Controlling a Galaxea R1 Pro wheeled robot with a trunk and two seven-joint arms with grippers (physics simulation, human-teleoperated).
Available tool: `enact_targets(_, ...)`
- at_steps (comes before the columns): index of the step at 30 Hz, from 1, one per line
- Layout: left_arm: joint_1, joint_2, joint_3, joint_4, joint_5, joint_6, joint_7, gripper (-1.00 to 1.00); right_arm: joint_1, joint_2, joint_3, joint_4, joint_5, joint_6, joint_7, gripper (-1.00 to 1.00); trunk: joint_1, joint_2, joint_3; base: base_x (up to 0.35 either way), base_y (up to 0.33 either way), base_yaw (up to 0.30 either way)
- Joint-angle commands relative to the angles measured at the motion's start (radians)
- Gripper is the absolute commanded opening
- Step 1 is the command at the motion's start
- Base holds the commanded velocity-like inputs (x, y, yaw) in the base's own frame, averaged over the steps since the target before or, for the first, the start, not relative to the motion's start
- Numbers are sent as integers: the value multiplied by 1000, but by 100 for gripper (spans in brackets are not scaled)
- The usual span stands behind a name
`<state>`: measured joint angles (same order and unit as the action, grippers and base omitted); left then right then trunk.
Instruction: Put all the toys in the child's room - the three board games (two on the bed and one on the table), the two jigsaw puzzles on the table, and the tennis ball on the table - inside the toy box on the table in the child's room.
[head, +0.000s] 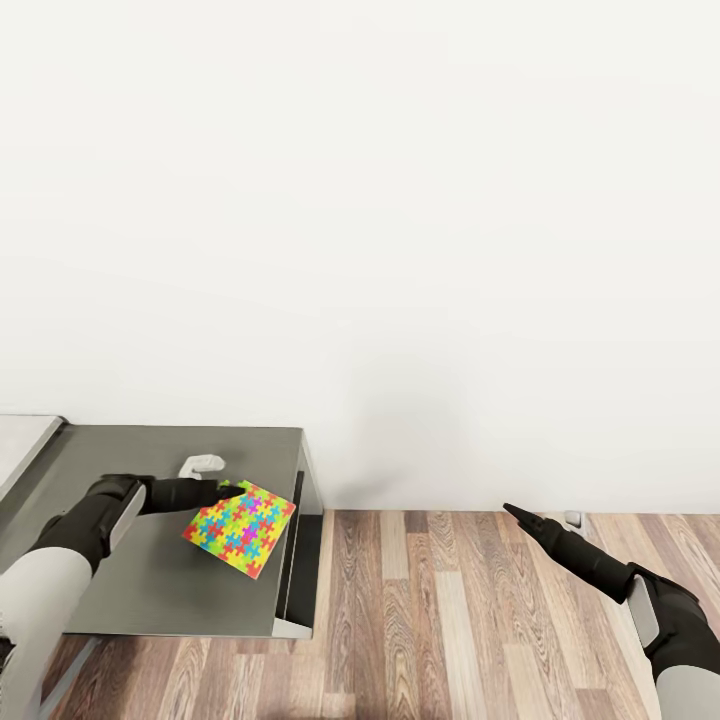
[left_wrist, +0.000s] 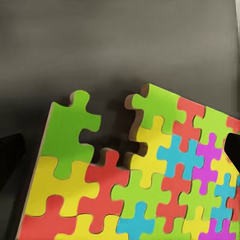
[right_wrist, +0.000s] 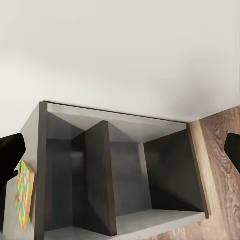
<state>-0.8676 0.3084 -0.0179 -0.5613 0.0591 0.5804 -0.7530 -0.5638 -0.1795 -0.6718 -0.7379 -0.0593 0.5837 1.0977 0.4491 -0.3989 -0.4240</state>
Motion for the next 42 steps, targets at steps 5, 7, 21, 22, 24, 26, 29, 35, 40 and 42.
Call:
enact_targets(5,1,-2,-5,20,8,12,-4,100,-1,0,-2,0,-4,8,1,100,1,-1,-2,0,0,0)
enact_targets(7,1,-2,-6,20,8,14,-26,100,-1,0,-2,0,-4,8,2,100,1,-1,-2,0,0,0)
enact_targets(21,1,-2,-21,20,4,21,-89,100,-1,0,-2,0,-4,8,2,100,1,-1,-2,0,0,0)
enact_targets(22,1,-2,-24,20,5,21,-90,100,-1,0,-2,0,-4,8,2,100,1,-1,-2,0,0,0)
enact_targets(24,1,-2,-28,20,5,21,-90,100,-1,0,-2,0,-4,8,2,100,1,-1,-2,0,0,0)
enact_targets(26,1,-2,-30,20,6,21,-91,100,-1,0,-2,0,-4,8,2,100,1,-1,-2,0,0,0)
enact_targets(29,1,-2,-31,20,6,21,-92,100,-1,0,-2,0,-4,8,2,100,1,-1,-2,0,0,0)
enact_targets(35,1,-2,-31,20,7,21,-93,100,-1,0,-2,0,-4,8,2,100,1,-1,-2,0,0,0)
enact_targets(40,1,-2,-31,20,8,33,-94,100,-1,0,-2,0,-4,8,2,100,1,-1,-2,-41,0,0)
enact_targets(42,1,-2,-31,20,8,41,-104,100,-1,0,-2,0,-4,8,2,100,1,-1,-2,-79,0,0)
